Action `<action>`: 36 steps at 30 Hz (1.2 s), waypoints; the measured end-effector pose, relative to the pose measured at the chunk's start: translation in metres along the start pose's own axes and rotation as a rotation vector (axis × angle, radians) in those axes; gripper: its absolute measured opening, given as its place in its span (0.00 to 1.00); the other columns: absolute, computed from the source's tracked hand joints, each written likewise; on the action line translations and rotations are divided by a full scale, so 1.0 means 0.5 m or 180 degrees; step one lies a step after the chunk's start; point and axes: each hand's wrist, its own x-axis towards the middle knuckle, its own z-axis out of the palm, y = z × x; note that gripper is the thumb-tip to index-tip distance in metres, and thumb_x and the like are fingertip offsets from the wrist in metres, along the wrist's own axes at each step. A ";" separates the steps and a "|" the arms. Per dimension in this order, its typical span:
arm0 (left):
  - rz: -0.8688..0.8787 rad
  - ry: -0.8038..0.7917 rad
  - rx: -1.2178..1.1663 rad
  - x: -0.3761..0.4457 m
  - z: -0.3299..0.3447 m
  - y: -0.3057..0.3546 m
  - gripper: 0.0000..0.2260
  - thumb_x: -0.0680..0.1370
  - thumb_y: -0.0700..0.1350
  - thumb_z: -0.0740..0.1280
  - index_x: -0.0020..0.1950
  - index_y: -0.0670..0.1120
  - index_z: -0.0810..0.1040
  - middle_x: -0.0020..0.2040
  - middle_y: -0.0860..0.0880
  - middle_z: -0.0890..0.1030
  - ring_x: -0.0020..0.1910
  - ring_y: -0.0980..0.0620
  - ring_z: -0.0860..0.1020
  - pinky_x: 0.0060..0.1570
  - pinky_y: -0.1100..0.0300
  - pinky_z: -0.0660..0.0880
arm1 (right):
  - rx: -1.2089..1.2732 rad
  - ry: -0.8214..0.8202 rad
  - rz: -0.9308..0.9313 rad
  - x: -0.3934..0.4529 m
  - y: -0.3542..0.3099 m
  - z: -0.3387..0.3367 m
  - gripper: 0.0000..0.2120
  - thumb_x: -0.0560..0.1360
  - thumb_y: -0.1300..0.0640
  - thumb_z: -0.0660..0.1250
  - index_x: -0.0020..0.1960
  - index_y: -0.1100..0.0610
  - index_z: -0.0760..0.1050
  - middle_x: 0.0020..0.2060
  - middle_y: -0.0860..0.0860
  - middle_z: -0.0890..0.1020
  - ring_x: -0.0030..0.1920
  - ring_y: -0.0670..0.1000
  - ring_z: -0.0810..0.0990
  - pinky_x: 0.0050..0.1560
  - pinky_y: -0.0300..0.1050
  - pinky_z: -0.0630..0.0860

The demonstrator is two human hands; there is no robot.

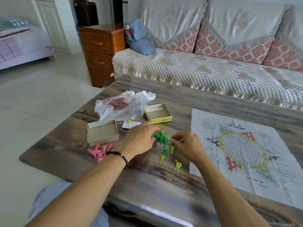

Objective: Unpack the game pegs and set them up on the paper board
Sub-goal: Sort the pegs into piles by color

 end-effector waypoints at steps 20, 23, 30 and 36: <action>0.0256 -0.0400 0.0104 0.073 0.019 -0.020 0.10 0.73 0.39 0.72 0.53 0.45 0.82 0.53 0.46 0.81 0.54 0.47 0.78 0.51 0.50 0.76 | -0.0231 -0.0409 -0.0303 0.046 -0.024 0.015 0.06 0.74 0.58 0.69 0.50 0.56 0.82 0.42 0.50 0.82 0.40 0.47 0.76 0.37 0.34 0.68; 0.0195 -0.0488 0.0030 0.074 0.018 -0.019 0.12 0.72 0.41 0.74 0.55 0.46 0.82 0.54 0.47 0.82 0.54 0.47 0.78 0.50 0.53 0.76 | -0.0287 -0.0444 -0.0235 0.047 -0.028 0.019 0.05 0.74 0.58 0.68 0.48 0.56 0.82 0.44 0.52 0.84 0.44 0.50 0.79 0.40 0.39 0.71; 0.0220 -0.0775 -0.0008 0.067 -0.001 -0.019 0.21 0.73 0.38 0.73 0.65 0.48 0.77 0.59 0.46 0.77 0.57 0.48 0.75 0.50 0.58 0.72 | -0.0063 -0.0459 -0.0120 0.044 -0.022 0.026 0.03 0.74 0.58 0.67 0.42 0.54 0.79 0.38 0.48 0.79 0.40 0.48 0.76 0.36 0.37 0.70; 0.0054 -0.0395 -0.0602 0.061 0.000 -0.025 0.18 0.74 0.33 0.68 0.61 0.48 0.80 0.57 0.47 0.78 0.49 0.53 0.79 0.47 0.60 0.76 | 0.0693 -0.0112 0.0221 0.032 0.017 0.013 0.06 0.73 0.59 0.69 0.38 0.55 0.79 0.31 0.48 0.79 0.32 0.44 0.74 0.33 0.36 0.71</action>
